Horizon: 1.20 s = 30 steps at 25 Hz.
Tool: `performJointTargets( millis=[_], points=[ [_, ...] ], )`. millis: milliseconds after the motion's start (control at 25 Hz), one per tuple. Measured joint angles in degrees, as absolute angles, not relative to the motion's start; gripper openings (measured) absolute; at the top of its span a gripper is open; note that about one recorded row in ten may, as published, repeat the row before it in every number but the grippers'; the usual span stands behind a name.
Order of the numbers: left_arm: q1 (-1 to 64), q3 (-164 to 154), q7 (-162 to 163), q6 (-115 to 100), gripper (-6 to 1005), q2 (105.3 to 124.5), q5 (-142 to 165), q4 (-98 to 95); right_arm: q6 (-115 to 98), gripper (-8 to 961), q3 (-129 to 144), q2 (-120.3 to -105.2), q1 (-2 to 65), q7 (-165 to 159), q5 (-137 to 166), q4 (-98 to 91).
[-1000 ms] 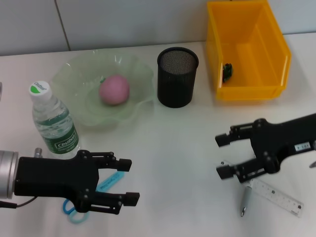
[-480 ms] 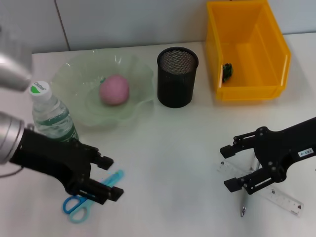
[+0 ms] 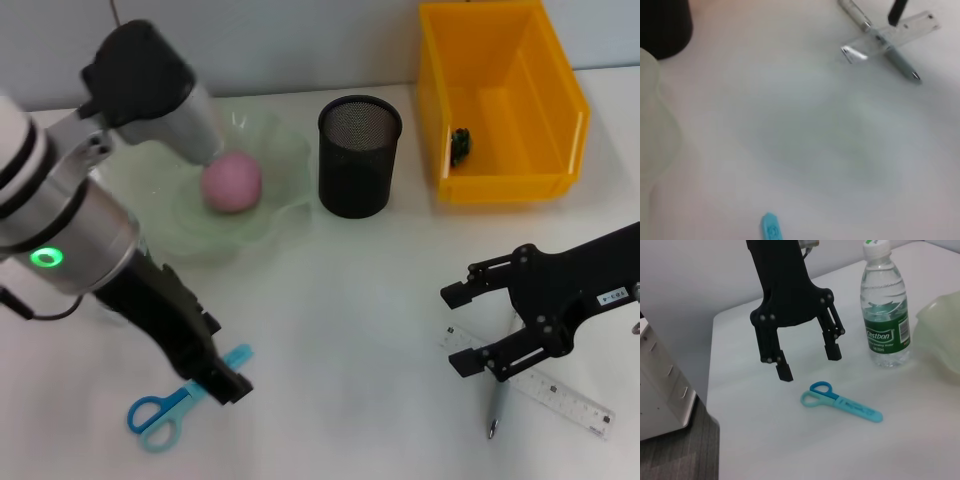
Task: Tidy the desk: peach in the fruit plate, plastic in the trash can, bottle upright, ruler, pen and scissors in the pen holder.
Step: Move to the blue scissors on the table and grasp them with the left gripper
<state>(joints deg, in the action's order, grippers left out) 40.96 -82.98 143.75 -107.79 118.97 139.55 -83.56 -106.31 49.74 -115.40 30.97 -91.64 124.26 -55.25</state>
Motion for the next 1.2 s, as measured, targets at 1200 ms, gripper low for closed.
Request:
performJointTargets(
  millis=[1200],
  points=[
    [43.6,-87.6,154.8,-104.3,796,119.10,144.4,-80.7,-109.2,839,49.9,-115.11,33.3,-89.8,126.6,-58.1]
  ],
)
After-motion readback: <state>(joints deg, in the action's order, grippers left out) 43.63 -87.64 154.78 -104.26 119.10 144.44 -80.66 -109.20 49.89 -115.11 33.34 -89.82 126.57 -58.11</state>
